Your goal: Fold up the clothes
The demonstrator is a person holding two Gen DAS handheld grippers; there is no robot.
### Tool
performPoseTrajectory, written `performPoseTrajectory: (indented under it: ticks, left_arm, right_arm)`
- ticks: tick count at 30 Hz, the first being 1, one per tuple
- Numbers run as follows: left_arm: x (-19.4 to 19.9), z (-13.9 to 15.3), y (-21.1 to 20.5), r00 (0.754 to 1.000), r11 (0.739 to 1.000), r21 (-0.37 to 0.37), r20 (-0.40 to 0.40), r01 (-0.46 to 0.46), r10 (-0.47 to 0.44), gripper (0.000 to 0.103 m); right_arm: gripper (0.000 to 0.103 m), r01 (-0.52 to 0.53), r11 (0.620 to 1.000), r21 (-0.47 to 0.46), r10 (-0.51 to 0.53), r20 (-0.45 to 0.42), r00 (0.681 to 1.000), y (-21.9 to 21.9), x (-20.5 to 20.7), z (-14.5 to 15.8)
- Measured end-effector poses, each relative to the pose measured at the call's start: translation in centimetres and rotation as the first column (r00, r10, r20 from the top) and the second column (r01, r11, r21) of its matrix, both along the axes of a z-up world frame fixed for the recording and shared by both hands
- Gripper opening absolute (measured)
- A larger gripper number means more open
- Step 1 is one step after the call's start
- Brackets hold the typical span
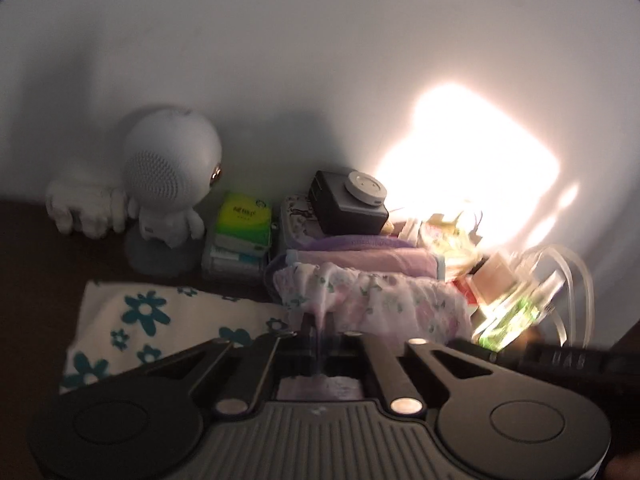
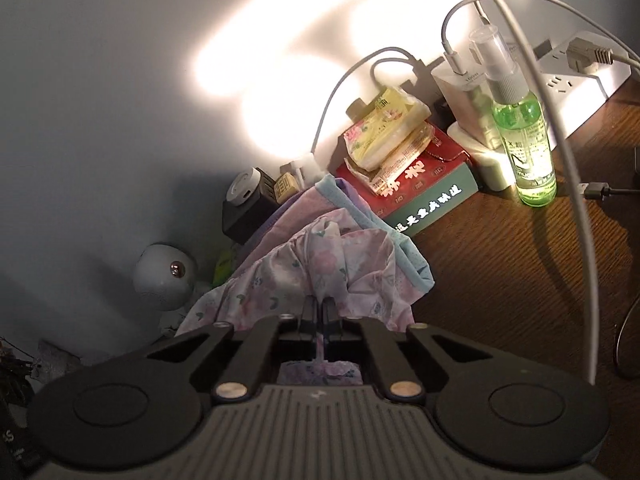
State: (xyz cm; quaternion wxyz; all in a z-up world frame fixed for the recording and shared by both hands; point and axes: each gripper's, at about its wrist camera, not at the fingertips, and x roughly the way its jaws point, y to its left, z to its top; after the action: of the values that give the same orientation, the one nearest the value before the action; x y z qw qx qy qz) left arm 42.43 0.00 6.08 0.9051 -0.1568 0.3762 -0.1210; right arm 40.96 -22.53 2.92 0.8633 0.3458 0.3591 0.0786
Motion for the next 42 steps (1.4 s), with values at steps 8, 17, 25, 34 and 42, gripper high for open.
performPoseTrajectory:
  ticks: [8,17,25,34,42]
  left_arm:
    - [-6.0,6.5,1.2,0.986,0.976,-0.215,0.168,0.044,-0.007,0.001]
    - [-30.6,25.0,2.1,0.743,0.933,-0.269,0.669,0.241,0.001,0.001]
    - [-45.7,32.5,3.2,0.604,0.958,-0.213,0.795,0.192,0.056,0.001]
    - [-38.0,29.9,1.0,0.759,0.993,-0.078,0.641,-0.083,0.114,0.002]
    - [-34.2,17.6,2.8,0.94,0.997,0.026,0.334,-0.079,0.066,0.041]
  right_arm:
    - [0.001,-0.074,0.997,-0.032,0.081,0.355,0.931,0.8,-10.7,12.6]
    - [0.001,-0.169,0.974,-0.151,0.224,0.766,0.603,0.2,-33.7,28.2]
    - [0.001,-0.158,0.971,-0.176,0.232,0.85,0.473,-0.1,-44.9,33.7]
    - [0.002,-0.038,0.969,-0.246,0.184,0.605,0.775,3.0,-31.9,28.1]
    - [0.073,-0.044,0.892,-0.45,0.174,0.251,0.952,4.8,-29.0,12.1]
